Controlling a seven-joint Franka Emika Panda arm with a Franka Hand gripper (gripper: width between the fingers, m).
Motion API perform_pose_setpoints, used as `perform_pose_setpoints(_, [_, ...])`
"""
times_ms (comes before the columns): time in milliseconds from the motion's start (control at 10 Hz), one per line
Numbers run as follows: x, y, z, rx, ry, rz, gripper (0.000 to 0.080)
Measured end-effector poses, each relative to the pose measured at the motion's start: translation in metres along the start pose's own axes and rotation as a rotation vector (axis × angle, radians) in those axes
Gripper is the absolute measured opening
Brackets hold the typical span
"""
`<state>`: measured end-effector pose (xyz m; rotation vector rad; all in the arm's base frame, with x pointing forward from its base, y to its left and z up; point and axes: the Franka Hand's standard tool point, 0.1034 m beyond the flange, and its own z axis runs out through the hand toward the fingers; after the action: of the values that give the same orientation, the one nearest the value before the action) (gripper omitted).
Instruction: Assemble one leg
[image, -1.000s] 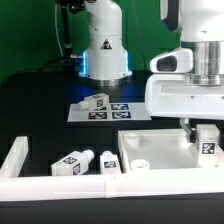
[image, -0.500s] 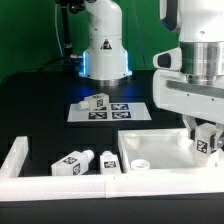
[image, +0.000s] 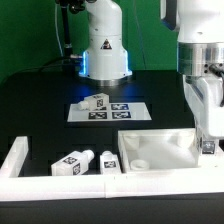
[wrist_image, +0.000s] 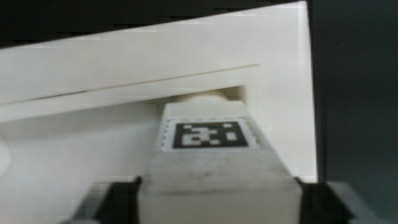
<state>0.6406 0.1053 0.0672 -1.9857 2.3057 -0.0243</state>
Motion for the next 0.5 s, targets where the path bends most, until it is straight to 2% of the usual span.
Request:
perform_pose_setpoints(100, [-0.0001,0.0,0.0,0.0,0.0,-0.015,0.0549])
perform_pose_setpoints(200, [0.0009,-0.0013,-0.0006,-0.003,0.002,-0.245,0.063])
perform_pose_setpoints(300, [0.0027,-0.0022,0.0005,-0.001,-0.003,-0.523,0.063])
perform_pose_setpoints(500, [-0.0072,0.0021,0.0026,-0.001,-0.017,-0.677,0.0646])
